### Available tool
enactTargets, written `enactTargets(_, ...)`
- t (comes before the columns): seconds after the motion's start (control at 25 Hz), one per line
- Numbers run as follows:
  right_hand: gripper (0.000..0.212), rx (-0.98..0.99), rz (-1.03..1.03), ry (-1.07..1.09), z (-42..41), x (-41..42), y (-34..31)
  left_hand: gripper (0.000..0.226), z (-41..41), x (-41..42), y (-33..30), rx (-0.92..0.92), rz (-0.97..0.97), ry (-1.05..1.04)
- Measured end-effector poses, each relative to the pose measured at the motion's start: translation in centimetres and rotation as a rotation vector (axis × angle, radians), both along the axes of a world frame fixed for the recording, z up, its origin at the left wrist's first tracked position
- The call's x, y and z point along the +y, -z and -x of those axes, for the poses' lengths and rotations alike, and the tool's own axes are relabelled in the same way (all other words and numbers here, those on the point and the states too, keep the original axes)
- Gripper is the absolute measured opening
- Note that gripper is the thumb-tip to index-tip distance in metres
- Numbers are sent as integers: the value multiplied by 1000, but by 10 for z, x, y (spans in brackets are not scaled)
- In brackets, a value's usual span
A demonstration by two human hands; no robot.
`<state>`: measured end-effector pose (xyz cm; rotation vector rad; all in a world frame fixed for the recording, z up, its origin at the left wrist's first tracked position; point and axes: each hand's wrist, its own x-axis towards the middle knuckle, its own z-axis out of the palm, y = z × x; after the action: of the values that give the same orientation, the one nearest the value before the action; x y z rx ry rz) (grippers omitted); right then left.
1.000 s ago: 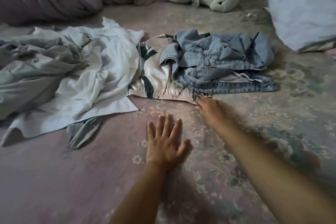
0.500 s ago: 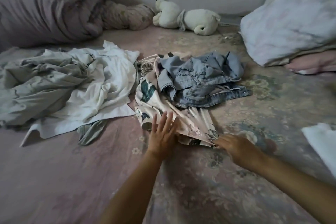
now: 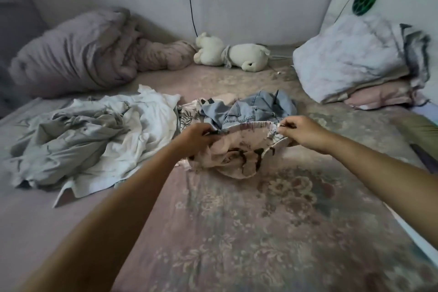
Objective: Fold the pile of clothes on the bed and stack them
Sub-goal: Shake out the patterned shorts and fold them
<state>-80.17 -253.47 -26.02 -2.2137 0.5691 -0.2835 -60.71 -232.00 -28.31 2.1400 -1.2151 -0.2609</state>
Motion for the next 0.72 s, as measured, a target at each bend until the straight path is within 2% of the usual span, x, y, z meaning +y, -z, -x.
enactTargets(0.12, 7, -95, 18, 79, -18, -9, -22, 21, -8, -10, -47, -68, 93, -56)
enactTargets(0.2, 15, -55, 25, 44, -19, -13, -17, 14, -7, -10, -49, -108, 95, -50)
enactTargets(0.32, 25, 237, 270, -92, 0, -11, 37, 20, 1, 8, 3, -167, -160, 106)
enactTargets(0.4, 37, 321, 397, -77, 23, -9, 88, 30, 17, 33, 54, -176, -297, 185)
enactTargets(0.44, 42, 304, 406, -23, 36, -8, 111, 40, 28, 47, 74, -184, -302, 180)
enactTargets(0.52, 47, 265, 389, 122, 59, -5, 142, 55, 47, 72, 101, -159, -150, 132)
enactTargets(0.6, 43, 237, 299, 283, 71, -6, 154, 48, 57, 87, 106, -43, 38, 72)
enactTargets(0.64, 39, 197, 182, 395, 73, -7, 154, 43, 59, 90, 100, 35, 106, 23)
enactTargets(0.72, 36, 87, -204, 614, 69, -7, 143, 24, 66, 87, 76, 141, 180, -74)
